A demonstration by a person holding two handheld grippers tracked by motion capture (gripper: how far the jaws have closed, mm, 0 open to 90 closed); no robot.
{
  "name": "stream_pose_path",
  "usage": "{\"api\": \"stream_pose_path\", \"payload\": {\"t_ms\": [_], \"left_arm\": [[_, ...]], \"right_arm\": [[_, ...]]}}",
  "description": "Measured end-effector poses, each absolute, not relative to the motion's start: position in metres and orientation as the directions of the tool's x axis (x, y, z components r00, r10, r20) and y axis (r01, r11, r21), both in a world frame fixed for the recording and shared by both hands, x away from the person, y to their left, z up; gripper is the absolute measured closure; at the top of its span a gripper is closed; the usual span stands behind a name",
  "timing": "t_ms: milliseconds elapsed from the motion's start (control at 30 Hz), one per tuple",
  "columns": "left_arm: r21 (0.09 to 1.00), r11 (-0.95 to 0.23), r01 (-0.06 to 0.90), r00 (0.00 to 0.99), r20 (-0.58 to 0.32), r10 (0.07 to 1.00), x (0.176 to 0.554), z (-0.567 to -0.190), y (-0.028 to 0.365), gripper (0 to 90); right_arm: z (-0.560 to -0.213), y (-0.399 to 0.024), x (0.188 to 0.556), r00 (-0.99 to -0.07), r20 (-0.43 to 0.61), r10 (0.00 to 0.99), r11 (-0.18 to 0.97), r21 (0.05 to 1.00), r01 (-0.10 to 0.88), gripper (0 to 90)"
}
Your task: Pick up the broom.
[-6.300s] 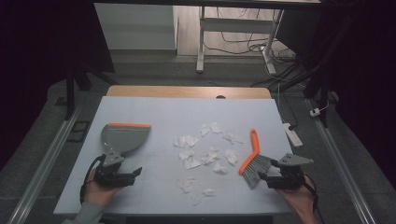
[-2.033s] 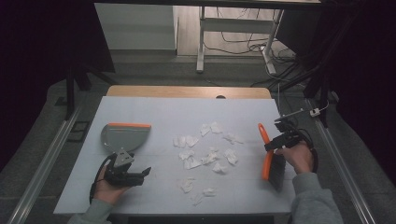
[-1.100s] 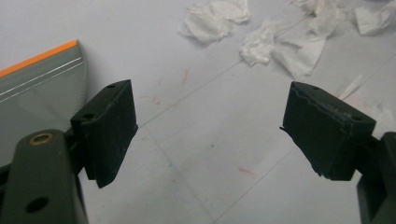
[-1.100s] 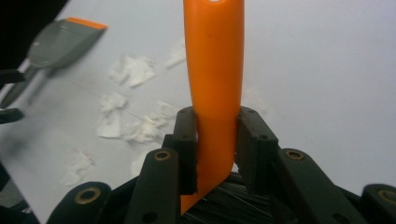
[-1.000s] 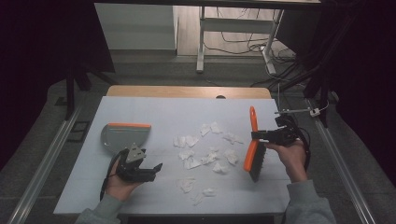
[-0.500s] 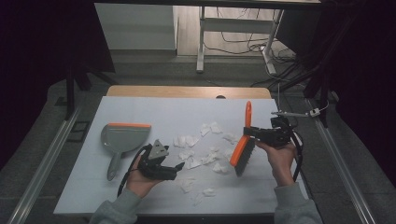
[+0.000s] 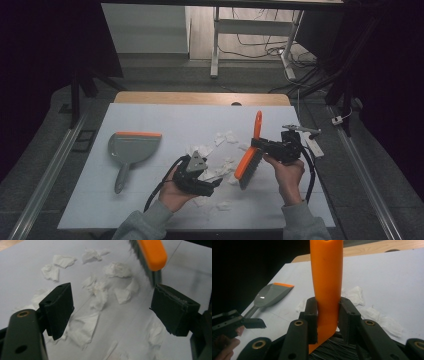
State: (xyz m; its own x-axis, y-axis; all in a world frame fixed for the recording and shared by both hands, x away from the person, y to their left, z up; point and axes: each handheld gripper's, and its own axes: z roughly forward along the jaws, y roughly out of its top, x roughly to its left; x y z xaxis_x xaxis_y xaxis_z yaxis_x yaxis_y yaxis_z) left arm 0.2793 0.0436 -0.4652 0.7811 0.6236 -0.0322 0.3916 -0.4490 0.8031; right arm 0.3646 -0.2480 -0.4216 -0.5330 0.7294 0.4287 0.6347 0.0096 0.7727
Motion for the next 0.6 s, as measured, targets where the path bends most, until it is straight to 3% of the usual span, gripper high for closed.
{"api": "stream_pose_path", "payload": {"t_ms": [367, 600], "left_arm": [[0.802, -0.454, 0.389, 0.807, -0.059, 0.587, 0.284, -0.476, 0.012, 21.9], [0.815, -0.451, 0.364, 0.811, -0.039, 0.584, 0.287, -0.486, -0.008, 31.2]], "right_arm": [[-0.428, -0.24, 0.356, -0.541, 0.45, 0.71, -0.026, 0.785, 0.619, 70.8], [-0.433, -0.233, 0.354, -0.541, 0.449, 0.711, -0.03, 0.788, 0.615, 70.9]]}}
